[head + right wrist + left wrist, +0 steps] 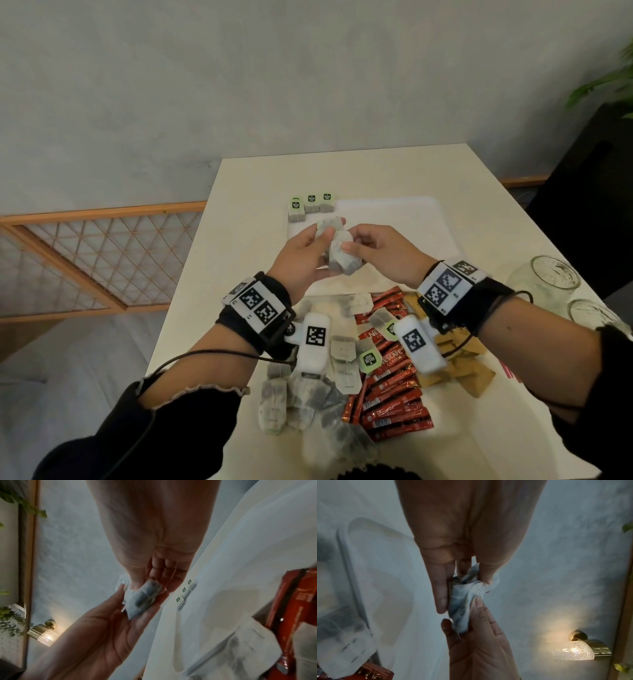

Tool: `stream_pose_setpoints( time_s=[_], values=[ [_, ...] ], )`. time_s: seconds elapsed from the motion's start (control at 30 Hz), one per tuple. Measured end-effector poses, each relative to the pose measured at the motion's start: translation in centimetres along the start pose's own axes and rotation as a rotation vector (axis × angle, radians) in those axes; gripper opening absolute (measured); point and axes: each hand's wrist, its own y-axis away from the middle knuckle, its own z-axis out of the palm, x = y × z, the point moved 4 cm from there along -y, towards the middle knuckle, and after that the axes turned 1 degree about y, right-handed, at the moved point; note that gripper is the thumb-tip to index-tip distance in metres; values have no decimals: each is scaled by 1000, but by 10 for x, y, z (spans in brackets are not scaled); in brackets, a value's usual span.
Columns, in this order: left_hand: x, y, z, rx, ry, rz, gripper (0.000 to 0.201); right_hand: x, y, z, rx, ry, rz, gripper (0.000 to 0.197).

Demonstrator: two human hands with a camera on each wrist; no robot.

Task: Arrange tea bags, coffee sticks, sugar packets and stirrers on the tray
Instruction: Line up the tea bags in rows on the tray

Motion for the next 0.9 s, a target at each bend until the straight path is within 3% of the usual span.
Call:
stream_pose_setpoints(
  time_s=[0.13, 0.47, 0.67, 0.77, 0.9],
  values=[
    [-5, -2, -3, 79, 117, -66, 25, 1, -2, -8, 115, -35, 34, 26],
    [-12, -9, -8, 63, 41, -92, 33, 4, -12, -15, 102, 31, 103, 21],
    [-11, -13, -15, 135, 105, -83, 32, 0, -23, -24, 243, 158, 99, 11],
    [-12, -15, -17, 203, 104, -80, 30, -3, -26, -27, 334, 338, 80, 14],
    [-13, -18, -9, 199, -10, -58, 26, -8, -29, -10, 270, 493, 31, 17]
  ],
)
